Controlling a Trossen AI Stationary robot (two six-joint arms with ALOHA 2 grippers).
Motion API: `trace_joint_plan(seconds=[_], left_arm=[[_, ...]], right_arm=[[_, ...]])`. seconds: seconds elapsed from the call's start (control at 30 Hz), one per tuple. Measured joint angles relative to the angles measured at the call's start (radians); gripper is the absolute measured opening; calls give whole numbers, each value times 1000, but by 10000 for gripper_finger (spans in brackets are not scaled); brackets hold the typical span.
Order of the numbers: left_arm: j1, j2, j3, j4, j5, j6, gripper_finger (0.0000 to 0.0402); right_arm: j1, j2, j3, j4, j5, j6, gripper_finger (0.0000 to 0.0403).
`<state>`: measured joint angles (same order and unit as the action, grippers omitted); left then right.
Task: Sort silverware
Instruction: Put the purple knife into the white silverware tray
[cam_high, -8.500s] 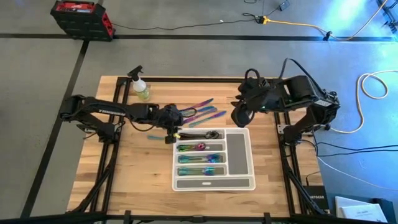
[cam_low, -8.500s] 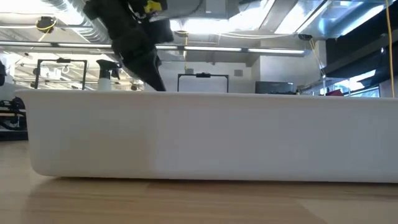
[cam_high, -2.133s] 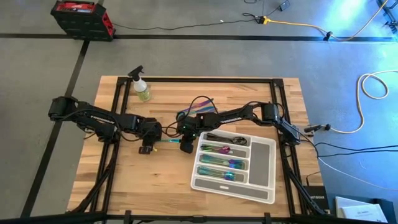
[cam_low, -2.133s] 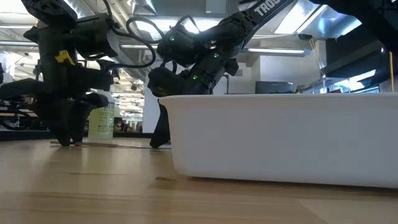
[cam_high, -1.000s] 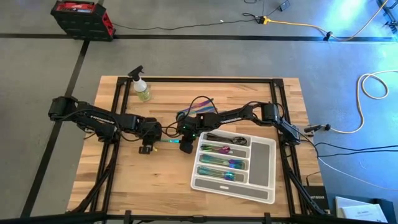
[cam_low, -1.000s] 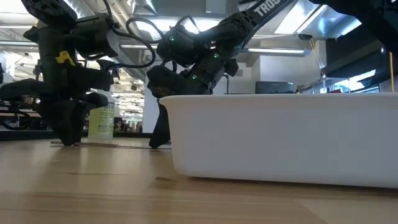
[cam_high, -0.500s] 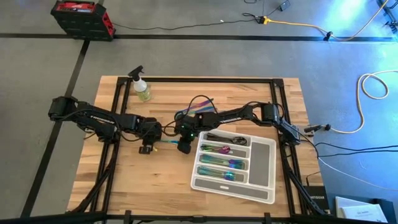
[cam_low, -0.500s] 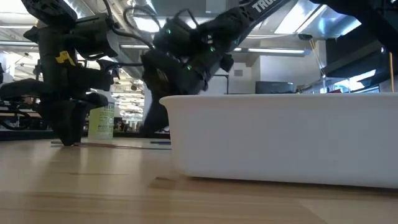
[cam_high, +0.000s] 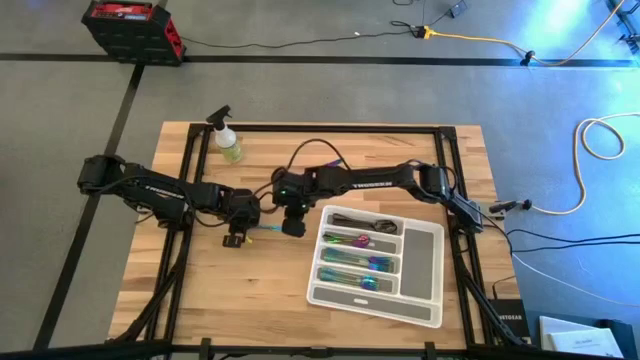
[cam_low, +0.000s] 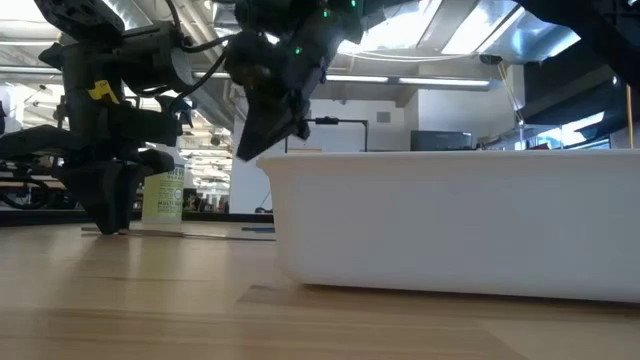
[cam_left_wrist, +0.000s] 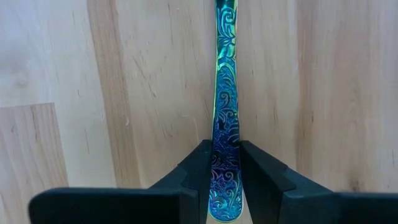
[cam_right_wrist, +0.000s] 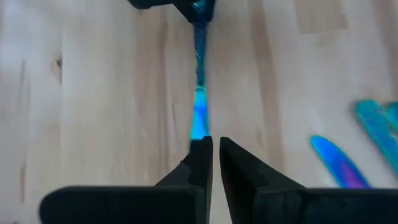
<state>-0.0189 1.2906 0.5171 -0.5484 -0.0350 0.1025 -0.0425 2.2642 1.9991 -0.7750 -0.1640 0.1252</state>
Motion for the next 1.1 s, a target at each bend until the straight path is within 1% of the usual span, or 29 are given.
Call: trace_joint_plan(seconds=[0.13,0.27,0.43,0.57,0.77,0.93,1.03,1.1], left_arm=[[0,15,2,-1,5,3,61],[0,40,4,-1,11,3,61],[0,49,6,-4,14,1,61],[0,49,6,-5,14,1,61],[0,50,8,-6,14,1,61],[0,52,12,-12,13,2,61],[0,54,18,-19,11,2,61],[0,55,21,-21,8,3,61]], right_arm=[[-4,0,83,-107,33,-5,14],[-5,0,146,-177,84,6,14],[-24,-117,158,-170,170,26,4],[-53,-180,154,-191,227,30,3],[-85,-292,156,-204,243,32,5],[-80,-345,151,-224,267,33,5],[-64,-385,154,-198,266,6,3],[-54,-406,125,-145,249,-8,1]])
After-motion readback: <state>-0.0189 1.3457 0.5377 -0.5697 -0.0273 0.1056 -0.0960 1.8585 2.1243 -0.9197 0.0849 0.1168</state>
